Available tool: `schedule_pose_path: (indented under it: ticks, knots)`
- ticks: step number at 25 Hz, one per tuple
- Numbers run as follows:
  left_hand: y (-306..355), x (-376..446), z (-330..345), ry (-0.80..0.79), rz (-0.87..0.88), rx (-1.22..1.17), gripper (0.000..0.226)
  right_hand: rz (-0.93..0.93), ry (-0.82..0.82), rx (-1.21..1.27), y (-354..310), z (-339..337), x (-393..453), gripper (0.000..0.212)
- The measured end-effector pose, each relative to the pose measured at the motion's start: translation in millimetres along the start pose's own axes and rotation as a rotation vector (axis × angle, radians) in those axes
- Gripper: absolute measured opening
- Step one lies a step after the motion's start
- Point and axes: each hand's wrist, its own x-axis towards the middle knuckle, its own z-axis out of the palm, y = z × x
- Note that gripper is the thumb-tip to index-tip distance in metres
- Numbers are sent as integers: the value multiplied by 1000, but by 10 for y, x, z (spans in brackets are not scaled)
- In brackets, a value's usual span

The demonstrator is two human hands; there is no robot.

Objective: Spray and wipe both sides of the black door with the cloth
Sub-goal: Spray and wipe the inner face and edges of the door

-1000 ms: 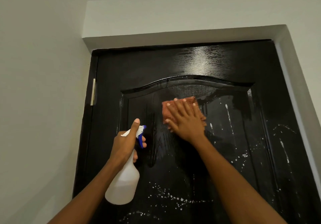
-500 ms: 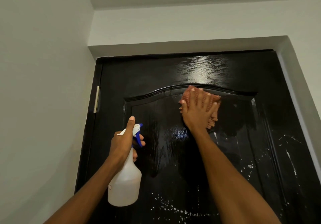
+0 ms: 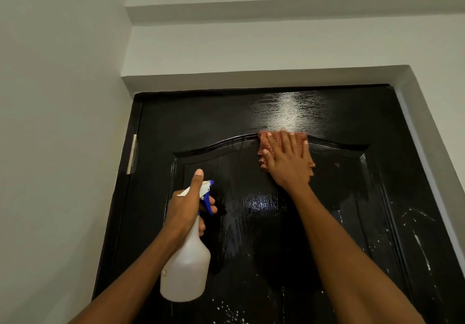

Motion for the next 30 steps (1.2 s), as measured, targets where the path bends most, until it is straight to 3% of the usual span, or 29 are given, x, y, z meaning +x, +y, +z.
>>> schedule_pose_path:
  ticks: [4, 6, 7, 11, 13, 15, 19, 22, 25, 27, 30]
  knots:
    - [55, 63, -104, 15, 22, 7, 80, 418, 170, 99, -181, 76, -177, 61]
    - [66, 71, -152, 21, 24, -6, 81, 420, 107, 178, -487, 49, -103, 62]
    - [74, 76, -170, 27, 27, -10, 81, 292, 63, 178, -653, 58, -59, 62]
    - [79, 59, -190, 74, 26, -2, 75, -524, -182, 55, -1168, 123, -36, 58]
    - [55, 37, -159, 72, 20, 7, 76, -626, -194, 21, -1079, 126, 48, 58]
    - [12, 26, -115, 60, 12, -2, 79, -527, -68, 41, -817, 149, 90, 57]
    - [-94, 28, -99, 37, 12, -30, 82, -59, 233, 107, -36, 181, -42, 56]
    - [-201, 3, -56, 28, 1, -31, 82, 279, 238, 126, 305, 120, -237, 59]
    - [-293, 7, 28, 39, -46, -64, 82, 498, 152, 208, 151, 65, -221, 67]
    - [-366, -5, 87, 50, -79, -120, 82, 346, 94, 182, -132, 82, -158, 69]
    - [-515, -54, 160, 21, -128, -202, 84, -365, -21, 16, -566, 222, -292, 66]
